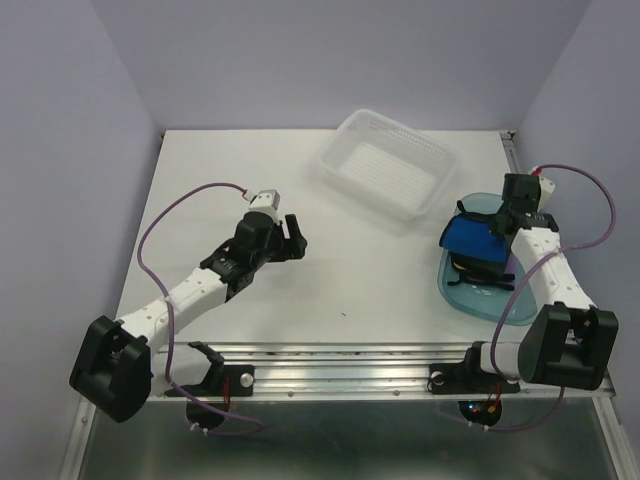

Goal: Fold and stack the towels
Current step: Neatly place the folded towel into the bin

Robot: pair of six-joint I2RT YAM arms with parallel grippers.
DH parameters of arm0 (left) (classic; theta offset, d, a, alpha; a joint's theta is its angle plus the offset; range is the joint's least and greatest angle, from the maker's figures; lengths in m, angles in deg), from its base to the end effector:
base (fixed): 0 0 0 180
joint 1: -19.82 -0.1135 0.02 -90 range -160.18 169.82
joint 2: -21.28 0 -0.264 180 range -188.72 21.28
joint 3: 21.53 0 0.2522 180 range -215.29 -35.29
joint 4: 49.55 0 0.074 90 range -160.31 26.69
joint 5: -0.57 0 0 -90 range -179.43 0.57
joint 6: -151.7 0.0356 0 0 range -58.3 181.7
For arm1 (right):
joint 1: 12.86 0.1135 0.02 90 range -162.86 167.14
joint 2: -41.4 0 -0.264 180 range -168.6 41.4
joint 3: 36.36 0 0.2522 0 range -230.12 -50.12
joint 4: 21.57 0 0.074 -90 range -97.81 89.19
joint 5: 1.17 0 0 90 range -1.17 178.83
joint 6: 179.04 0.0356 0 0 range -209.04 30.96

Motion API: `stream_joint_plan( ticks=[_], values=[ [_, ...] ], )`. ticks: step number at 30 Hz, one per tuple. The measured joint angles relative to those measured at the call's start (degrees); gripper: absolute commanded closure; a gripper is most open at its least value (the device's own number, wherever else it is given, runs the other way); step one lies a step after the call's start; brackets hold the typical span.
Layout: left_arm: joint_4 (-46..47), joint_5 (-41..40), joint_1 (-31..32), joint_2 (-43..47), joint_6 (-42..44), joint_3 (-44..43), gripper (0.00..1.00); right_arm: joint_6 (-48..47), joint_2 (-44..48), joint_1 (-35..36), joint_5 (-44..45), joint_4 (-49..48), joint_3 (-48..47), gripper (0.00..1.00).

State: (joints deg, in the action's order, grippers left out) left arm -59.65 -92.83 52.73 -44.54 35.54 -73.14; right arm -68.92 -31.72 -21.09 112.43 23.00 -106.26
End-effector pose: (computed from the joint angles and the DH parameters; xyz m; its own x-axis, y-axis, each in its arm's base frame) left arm 0.2162 -0.1374 0.2473 -0.5293 -0.1817 -0.8287 0.2937 0.8772 -0.3799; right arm 0.2620 -0.0523 0.2730 -0.5516 0.3983 -0.7329 0.6253 0.7790 -0.0473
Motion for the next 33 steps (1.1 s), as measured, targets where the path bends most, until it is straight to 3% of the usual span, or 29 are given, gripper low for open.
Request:
stream_joint_plan(
  ticks=[11,21,24,29,30,31,33],
  values=[
    [0.4,0.4,0.0,0.0,0.2,0.0,0.18,-2.2,-7.4,-2.3,3.2,-0.4,0.0,0.99],
    [1.2,1.4,0.0,-0.7,0.2,0.0,0.18,-5.0,-7.5,-2.7,3.2,-4.3,0.5,0.96],
    [1.2,1.4,0.0,-0.8,0.2,0.0,0.18,-5.4,-7.7,-2.7,2.9,-5.0,0.5,0.89],
    [1.2,1.4,0.0,-0.8,0.2,0.0,0.17,-5.4,-9.5,-2.7,3.1,-5.1,0.5,0.68],
    [1.2,1.4,0.0,-0.8,0.2,0.0,0.17,-5.3,-9.6,-2.7,3.1,-4.9,0.5,0.63],
    [1.2,1.4,0.0,-0.8,0.2,0.0,0.17,-5.1,-9.6,-2.7,3.2,-4.7,0.5,0.50],
    [1.2,1.4,0.0,-0.8,0.2,0.0,0.17,-4.5,-9.3,-2.7,3.4,-4.3,0.5,0.40]
  ],
)
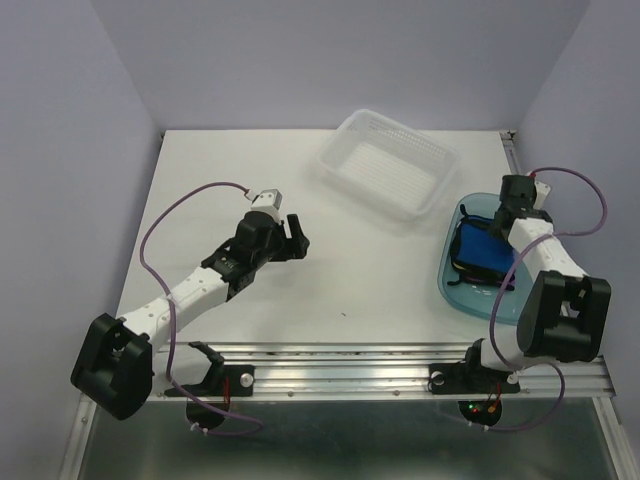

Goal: Fold and stack the towels
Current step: Neatly place the folded towel into the bin

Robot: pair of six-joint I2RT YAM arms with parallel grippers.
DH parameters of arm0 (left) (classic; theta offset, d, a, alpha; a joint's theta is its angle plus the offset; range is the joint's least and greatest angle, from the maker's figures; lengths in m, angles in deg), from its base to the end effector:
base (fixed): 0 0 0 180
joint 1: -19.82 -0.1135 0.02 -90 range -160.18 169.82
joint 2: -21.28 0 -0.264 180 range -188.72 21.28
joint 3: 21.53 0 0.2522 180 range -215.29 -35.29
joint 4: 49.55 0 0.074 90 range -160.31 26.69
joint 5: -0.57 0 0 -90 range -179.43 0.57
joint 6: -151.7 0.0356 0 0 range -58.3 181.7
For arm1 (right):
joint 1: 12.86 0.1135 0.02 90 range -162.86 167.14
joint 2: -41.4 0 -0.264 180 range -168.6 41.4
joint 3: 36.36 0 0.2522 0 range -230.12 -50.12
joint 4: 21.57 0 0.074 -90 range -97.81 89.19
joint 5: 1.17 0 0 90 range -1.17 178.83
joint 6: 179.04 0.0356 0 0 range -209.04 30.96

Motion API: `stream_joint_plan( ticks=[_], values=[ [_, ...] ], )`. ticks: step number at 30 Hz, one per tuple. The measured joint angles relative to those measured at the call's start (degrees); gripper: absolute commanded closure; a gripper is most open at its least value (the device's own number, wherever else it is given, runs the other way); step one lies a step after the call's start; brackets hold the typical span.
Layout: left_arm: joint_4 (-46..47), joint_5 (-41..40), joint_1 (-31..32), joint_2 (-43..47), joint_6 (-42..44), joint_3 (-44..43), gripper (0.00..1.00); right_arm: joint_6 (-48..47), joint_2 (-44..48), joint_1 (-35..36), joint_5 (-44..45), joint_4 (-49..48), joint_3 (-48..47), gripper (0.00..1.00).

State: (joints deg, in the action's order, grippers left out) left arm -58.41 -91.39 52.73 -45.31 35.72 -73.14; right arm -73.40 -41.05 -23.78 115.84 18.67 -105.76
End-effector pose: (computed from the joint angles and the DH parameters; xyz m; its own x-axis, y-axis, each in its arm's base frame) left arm 0.2181 -0.1397 0.2463 -0.5314 -0.1776 -0.8283 0.3159 0.8657 -0.3883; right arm 0.2858 -0.0716 0.2335 -0.6406 0.3682 -0.6738 0.6314 0.7519 -0.1894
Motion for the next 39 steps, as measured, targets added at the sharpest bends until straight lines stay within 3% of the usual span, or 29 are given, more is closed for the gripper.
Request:
stream_joint_plan(
  ticks=[2,4,5,9,13,20,29,39],
  values=[
    [0.0,0.0,0.0,0.0,0.0,0.0,0.17,0.4,0.8,0.0,0.0,0.7,0.0,0.28],
    [0.0,0.0,0.0,0.0,0.0,0.0,0.17,1.0,2.8,0.0,-0.1,1.7,0.0,0.26],
    [0.0,0.0,0.0,0.0,0.0,0.0,0.17,1.1,3.8,0.0,-0.3,1.9,0.0,0.29],
    [0.0,0.0,0.0,0.0,0.0,0.0,0.17,2.4,8.6,0.0,-3.3,3.5,-0.9,0.61],
    [0.0,0.0,0.0,0.0,0.0,0.0,0.17,4.1,11.5,0.0,-9.6,4.3,-1.2,0.73],
    [0.0,0.0,0.0,-0.7,0.0,0.0,0.17,7.0,14.5,0.0,-20.7,3.9,3.2,0.84],
    [0.0,0.0,0.0,-1.7,0.0,0.0,0.17,8.2,7.7,0.0,-25.1,0.2,6.3,0.86],
    [0.0,0.0,0.0,-1.7,0.0,0.0,0.17,10.1,3.0,0.0,-22.9,-4.7,7.6,0.83]
  ],
)
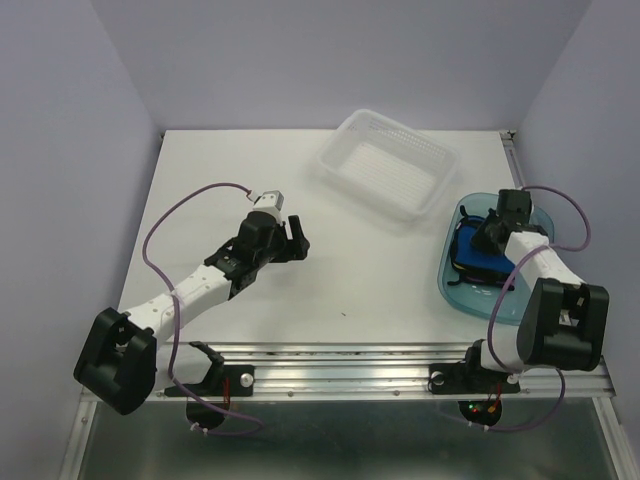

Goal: Fold and stack the towels
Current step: Neatly place the folded towel into the bin

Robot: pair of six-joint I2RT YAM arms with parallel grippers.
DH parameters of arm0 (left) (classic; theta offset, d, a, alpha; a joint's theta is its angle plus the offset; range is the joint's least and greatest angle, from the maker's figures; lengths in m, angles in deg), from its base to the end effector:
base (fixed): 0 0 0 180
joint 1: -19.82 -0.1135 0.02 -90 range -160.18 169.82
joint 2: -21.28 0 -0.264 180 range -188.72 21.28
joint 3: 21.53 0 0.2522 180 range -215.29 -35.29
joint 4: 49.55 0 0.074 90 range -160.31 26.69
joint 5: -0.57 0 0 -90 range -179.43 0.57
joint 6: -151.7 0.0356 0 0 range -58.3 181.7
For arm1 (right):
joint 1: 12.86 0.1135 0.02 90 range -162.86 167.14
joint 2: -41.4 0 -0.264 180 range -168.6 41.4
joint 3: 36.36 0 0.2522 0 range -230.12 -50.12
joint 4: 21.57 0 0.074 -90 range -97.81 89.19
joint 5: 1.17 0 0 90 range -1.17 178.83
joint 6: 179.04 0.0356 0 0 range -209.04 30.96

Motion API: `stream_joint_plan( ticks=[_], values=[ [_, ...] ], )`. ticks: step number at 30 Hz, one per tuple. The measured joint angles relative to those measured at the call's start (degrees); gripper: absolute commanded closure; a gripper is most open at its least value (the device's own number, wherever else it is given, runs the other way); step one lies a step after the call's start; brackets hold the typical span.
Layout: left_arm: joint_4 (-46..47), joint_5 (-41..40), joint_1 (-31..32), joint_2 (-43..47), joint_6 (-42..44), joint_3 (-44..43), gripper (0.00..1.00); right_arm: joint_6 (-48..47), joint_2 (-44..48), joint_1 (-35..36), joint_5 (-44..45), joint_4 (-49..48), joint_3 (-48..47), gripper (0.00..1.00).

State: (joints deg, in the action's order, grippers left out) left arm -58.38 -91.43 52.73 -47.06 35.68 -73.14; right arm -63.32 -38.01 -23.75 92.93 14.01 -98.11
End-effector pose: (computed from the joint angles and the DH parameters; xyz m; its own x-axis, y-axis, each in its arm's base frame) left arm 0.2214 -0.1418 0.2390 -0.5521 -0.1649 -0.8173 0.3053 0.8722 -0.3822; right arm 0.2719 -0.0549 0.2088 -0.6088 0.5579 -0.5640 0.5490 0.8095 0.2081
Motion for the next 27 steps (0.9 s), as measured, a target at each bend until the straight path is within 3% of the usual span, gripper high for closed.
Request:
stream_joint_plan(
  ticks=[6,10,11,12,19,27],
  values=[
    [0.0,0.0,0.0,0.0,0.0,0.0,0.17,0.3,0.1,0.0,0.4,-1.1,1.3,0.77],
    [-0.6,-0.5,0.0,0.8,-0.2,0.0,0.14,0.1,2.9,0.0,-0.1,-0.7,1.1,0.33],
    [-1.2,-1.0,0.0,1.5,-0.3,0.0,0.13,0.0,4.7,0.0,-0.5,-0.4,0.9,0.09],
    [-1.9,-1.6,0.0,2.4,-0.5,0.0,0.12,0.2,6.8,0.0,-0.8,0.3,0.6,0.00],
    [-10.4,-10.0,0.0,12.8,-4.0,-3.9,0.02,0.8,22.4,0.0,-1.2,2.6,-6.1,0.00],
    [-19.4,-23.7,0.0,24.0,-10.6,-11.1,0.01,3.5,34.9,0.0,4.5,7.5,-8.2,0.00]
  ],
)
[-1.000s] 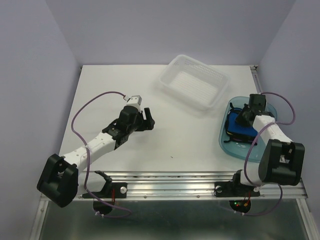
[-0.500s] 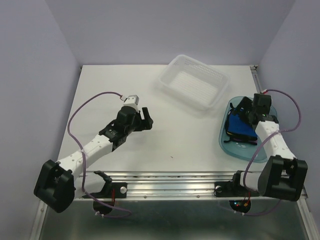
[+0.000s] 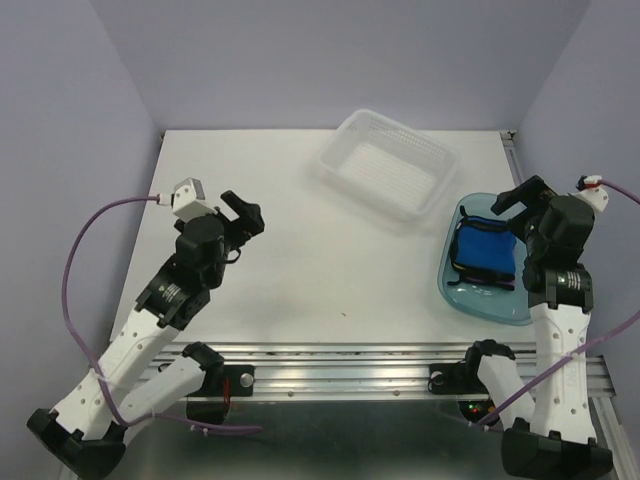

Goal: Fold and stack the towels
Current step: Neatly place the folded towel into the bin

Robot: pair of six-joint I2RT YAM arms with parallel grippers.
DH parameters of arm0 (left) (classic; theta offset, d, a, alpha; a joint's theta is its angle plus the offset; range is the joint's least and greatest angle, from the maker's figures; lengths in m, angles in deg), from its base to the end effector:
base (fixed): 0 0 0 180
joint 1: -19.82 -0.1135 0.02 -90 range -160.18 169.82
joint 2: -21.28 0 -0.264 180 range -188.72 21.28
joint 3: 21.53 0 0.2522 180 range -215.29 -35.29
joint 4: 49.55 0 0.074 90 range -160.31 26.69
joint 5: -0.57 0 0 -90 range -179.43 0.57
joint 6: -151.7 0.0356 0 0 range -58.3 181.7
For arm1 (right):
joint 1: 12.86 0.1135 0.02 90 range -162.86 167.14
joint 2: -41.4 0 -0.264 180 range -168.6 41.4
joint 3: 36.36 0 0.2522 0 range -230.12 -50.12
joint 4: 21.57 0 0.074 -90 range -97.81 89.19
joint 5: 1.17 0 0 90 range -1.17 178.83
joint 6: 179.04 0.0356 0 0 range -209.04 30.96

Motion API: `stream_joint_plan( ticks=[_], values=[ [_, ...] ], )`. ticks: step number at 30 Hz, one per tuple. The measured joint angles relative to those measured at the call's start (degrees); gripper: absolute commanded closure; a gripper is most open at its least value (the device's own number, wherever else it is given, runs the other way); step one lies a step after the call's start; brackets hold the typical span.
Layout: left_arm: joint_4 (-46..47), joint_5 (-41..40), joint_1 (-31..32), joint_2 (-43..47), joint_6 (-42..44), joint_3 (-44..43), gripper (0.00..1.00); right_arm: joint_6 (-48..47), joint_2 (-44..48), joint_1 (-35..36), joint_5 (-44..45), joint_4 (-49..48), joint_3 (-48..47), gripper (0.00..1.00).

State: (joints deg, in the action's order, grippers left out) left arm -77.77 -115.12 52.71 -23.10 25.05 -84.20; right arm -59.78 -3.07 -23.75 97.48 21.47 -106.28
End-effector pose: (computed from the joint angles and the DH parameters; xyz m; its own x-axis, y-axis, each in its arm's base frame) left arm 0.1556 -0.0822 0.3590 -0.1942 -0.5150 -0.8349 0.0185 0.8490 -0.5280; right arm 0.1595 -0.0361 0.3738 -0.0988 0.5111 -0.8538 0.4308 0.7954 0.4263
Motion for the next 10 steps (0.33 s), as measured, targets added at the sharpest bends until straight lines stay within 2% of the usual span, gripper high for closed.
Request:
stream_joint_plan(
  ticks=[5,10],
  values=[
    [-6.4,-7.8,-0.1,4.6,-5.7,0.0,0.01,1.1,4.4,0.0,3.9,1.0,1.6,0.00],
    [-10.2,-10.9,-0.1,5.9,-9.4,0.1,0.01,1.5,5.6,0.0,5.7,1.9,2.7,0.00]
  ],
)
